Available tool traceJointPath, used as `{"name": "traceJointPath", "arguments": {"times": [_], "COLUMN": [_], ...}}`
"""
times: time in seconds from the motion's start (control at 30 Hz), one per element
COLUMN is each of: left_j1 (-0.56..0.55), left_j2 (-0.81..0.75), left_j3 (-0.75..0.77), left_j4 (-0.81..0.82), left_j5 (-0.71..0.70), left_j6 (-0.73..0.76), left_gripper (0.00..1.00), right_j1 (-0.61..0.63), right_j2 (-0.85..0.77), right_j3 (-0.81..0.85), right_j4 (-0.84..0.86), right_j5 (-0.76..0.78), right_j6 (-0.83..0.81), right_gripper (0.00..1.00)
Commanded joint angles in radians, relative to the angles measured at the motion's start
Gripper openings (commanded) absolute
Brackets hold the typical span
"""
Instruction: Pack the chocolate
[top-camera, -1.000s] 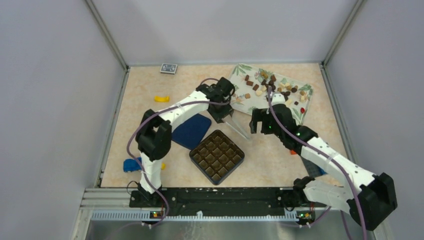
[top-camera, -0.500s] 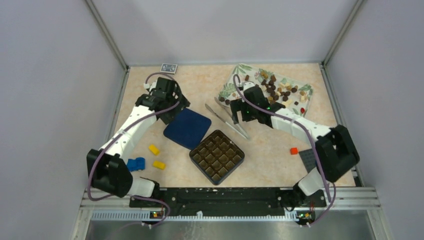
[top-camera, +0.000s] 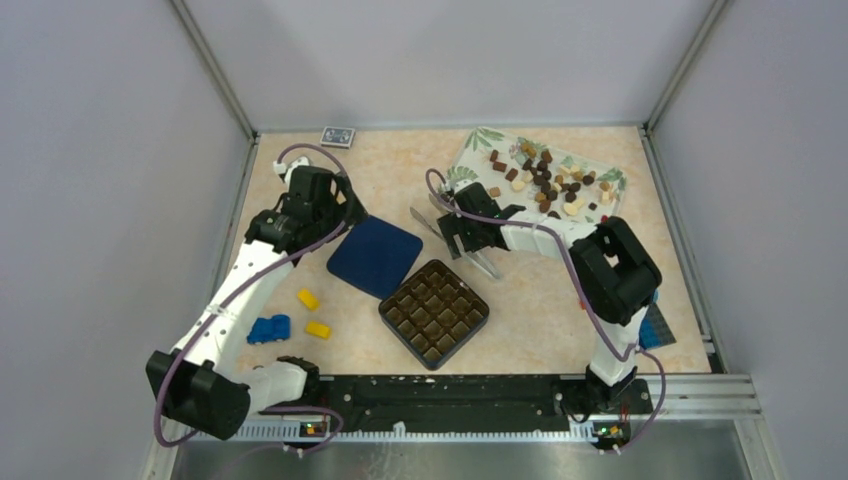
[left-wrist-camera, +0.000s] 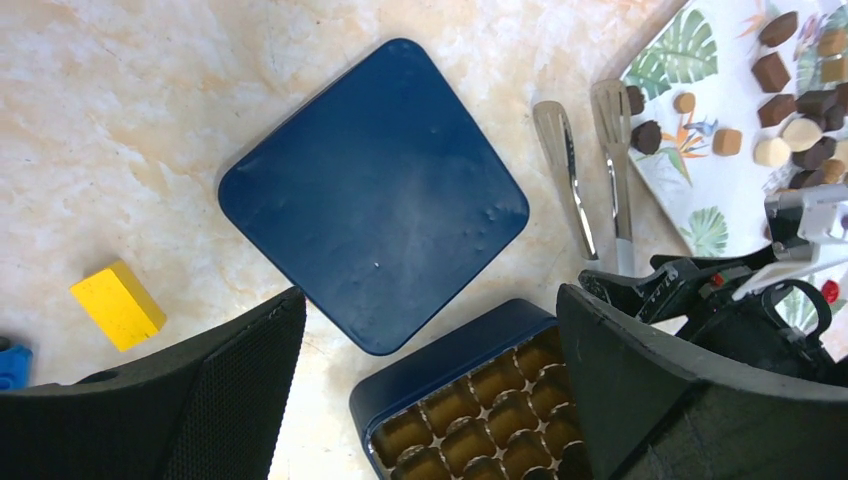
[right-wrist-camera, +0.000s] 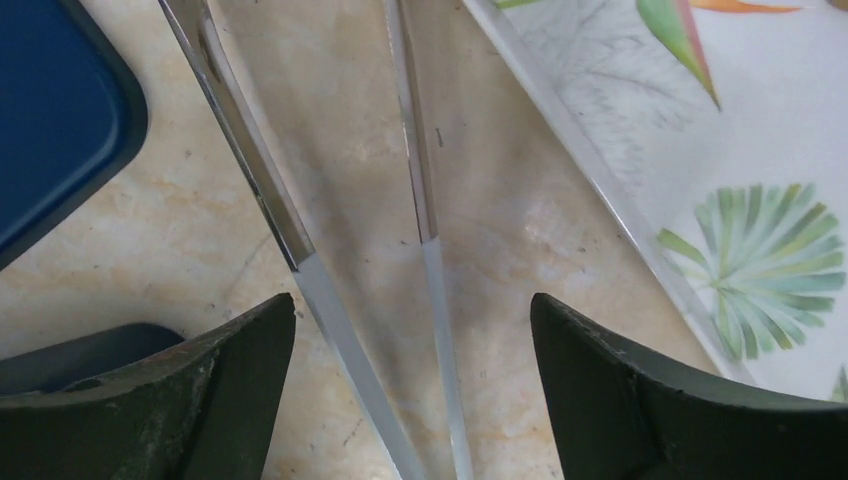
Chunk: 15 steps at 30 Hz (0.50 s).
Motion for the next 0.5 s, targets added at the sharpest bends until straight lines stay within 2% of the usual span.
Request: {"name": "traceJointPath", "arguments": {"times": [0.0, 0.13, 0.47], "left_j1": [0.000, 0.000, 0.000], "left_j2": [-0.003, 0.002, 0.014], "left_j3": [-0.018, -0.026, -0.046], "left_j4": [0.024, 0.028, 0.043], "left_j5": [-0.007, 0.000, 0.022], "left_j6": [0.038, 0.034, 0.029], "left_gripper": [0.99, 0.99, 0.99], "right_j1": [0.024, 0.026, 0.029], "right_j2": [0.048, 0.072, 0.096], "right_j3": [0.061, 0.069, 0.054], "right_j4": [0.047, 0.061, 0.070], "right_j5": [0.043, 0.059, 0.038], "right_j6": [-0.037, -0.038, -0.048], "right_gripper": [0.81, 0.64, 0.62]}}
